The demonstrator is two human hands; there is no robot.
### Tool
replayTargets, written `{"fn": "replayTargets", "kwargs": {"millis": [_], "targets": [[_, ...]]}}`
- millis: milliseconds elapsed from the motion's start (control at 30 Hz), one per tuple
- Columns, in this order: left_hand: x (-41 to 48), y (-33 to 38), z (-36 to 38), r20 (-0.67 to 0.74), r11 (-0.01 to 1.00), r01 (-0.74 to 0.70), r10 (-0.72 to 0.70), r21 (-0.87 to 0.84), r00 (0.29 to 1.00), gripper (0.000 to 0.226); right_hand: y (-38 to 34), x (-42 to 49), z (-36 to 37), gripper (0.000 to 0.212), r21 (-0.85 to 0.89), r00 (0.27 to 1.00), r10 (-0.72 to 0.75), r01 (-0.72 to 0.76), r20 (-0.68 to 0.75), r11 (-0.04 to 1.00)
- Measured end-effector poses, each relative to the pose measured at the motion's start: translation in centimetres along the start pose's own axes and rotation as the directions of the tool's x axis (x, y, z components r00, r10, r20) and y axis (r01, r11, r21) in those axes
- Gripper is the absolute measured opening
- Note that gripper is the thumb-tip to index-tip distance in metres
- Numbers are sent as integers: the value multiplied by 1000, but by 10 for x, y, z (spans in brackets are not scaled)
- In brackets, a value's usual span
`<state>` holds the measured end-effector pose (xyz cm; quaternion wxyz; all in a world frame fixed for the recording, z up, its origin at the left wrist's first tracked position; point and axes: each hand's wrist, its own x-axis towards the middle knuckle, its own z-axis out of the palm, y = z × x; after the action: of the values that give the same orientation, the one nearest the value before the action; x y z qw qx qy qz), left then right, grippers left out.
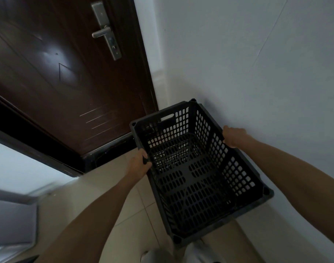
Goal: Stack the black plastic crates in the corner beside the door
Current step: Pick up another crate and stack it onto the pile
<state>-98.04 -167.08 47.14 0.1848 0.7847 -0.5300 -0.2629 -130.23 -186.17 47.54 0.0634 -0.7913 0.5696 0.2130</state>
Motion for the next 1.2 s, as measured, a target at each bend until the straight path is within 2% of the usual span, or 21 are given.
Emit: {"fn": "replayTargets", "kwargs": {"millis": [133, 367, 600, 733, 833, 900, 967, 1067, 1133, 1200], "targets": [[-1, -2, 2, 1, 1000, 0, 0, 17, 1000, 25, -3, -3, -3, 33, -4, 1000, 14, -14, -2, 1000], [-1, -4, 7, -10, 1000, 6, -5, 9, 1000, 22, -1, 1, -2, 25, -50, 996, 8, -13, -85, 999], [0, 0, 11, 31, 1000, 0, 1, -27, 1000, 20, 2, 3, -3, 31, -70, 992, 14, -22, -122, 997], [-3, 3, 7, 93, 999, -28, 30, -26, 995, 17, -3, -7, -3, 34, -8, 991, 76, -77, -106, 997], [-4, 5, 2, 136, 996, -78, 70, 52, 988, 18, -3, -20, 3, 35, 101, 987, 90, -77, -133, 992], [-5, 8, 1, 162, 988, -104, 85, 112, 983, 16, -4, -37, 10, 46, 171, 988, 89, -67, -124, 983], [-4, 11, -2, 188, 949, -157, 107, 274, 976, 16, -8, -58, 19, 61, 190, 989, 87, -64, -118, 980], [-3, 18, -5, 216, 778, -309, 225, 547, 950, 15, -19, -94, 41, 64, 192, 989, 64, -38, -130, 981], [-6, 23, 4, 269, 694, -440, 348, 570, 898, 11, -30, -119, 59, 61, 196, 993, 64, -43, -102, 980], [-15, 25, 26, 336, 616, -597, 497, 513, 800, 10, -43, -144, 80, 55, 203, 996, 69, -58, -50, 978]]}}
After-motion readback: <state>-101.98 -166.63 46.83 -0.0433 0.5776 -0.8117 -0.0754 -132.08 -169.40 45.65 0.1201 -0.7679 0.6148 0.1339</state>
